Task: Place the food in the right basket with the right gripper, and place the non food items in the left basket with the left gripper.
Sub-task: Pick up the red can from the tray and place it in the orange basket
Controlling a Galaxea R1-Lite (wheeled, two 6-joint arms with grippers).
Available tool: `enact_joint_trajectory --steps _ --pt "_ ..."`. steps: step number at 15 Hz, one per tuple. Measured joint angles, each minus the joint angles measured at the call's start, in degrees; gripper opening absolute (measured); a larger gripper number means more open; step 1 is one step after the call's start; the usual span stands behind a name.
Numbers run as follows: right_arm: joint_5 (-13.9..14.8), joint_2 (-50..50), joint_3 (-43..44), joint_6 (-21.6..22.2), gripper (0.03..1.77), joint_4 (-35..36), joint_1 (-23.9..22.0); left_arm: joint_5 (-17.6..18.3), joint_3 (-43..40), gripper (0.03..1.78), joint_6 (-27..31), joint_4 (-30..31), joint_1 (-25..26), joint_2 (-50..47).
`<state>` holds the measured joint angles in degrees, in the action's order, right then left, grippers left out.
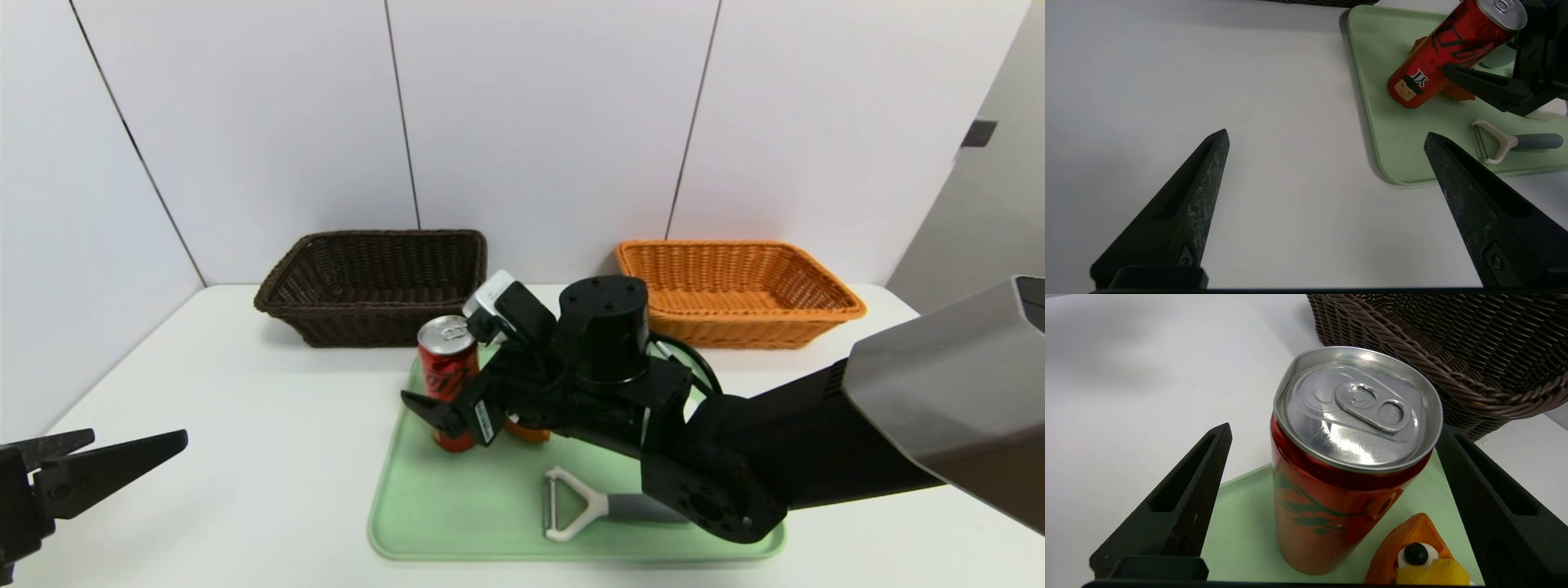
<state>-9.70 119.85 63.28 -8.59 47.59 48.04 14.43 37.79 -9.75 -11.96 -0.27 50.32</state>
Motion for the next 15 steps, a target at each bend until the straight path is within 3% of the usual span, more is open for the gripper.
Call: enact_joint_trajectory --steps 7,11,15 --pt "1.63 1.65 1.9 0.3 1.69 0.12 0.18 0.0 -0.06 1.69 0.0 0.0 0.0 0.34" --pt "1.63 1.57 1.74 0.39 1.04 0.2 0.11 0.0 -0.06 1.69 -0.02 0.0 0.0 0.39" --pt "1.57 1.27 1.44 0.44 0.94 0.15 0.09 0.02 -0.06 1.69 -0.02 -0.13 0.0 0.28"
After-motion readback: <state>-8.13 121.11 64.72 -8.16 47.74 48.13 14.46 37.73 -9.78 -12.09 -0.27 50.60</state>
